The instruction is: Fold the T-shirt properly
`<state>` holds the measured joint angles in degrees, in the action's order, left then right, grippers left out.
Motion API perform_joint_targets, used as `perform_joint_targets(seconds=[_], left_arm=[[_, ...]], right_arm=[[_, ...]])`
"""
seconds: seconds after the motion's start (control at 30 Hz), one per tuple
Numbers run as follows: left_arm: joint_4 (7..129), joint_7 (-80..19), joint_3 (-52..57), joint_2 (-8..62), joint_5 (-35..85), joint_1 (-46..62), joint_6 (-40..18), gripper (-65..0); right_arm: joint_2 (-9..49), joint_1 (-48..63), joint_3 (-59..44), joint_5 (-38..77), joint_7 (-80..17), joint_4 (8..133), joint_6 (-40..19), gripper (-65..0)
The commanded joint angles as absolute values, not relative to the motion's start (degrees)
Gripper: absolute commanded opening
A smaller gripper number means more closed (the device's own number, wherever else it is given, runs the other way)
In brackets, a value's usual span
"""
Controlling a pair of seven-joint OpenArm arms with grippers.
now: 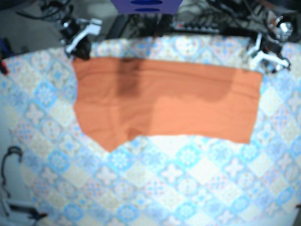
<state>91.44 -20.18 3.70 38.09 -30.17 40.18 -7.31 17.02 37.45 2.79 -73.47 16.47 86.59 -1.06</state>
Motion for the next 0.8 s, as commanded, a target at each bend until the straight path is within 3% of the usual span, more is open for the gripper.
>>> perform_joint_targets(seconds=[0.0, 0.5, 0.6, 0.77], left_arm=[[92.2, -20.1, 4.4, 39.1, -30.6, 40.5, -6.3, -21.3], [92.2, -20.1, 4.4, 39.1, -30.6, 40.5, -6.3, -21.3], [92.3, -20.1, 4.4, 39.1, -30.6, 40.5, -6.3, -21.3], [92.3, -20.1, 4.3, 39.1, -30.6, 40.5, -6.3, -21.3]], right_arm=[[17.5, 37.6, 2.5, -73.0, 16.9, 87.2, 0.0, -43.0], [17.5, 35.2, 2.5, -73.1, 16.9, 85.4, 0.0, -43.1], [17.5, 35.2, 2.5, -73.1, 16.9, 85.4, 0.0, -46.8], [16.6, 35.2, 2.5, -73.1, 14.6, 85.4, 0.0, -60.5]])
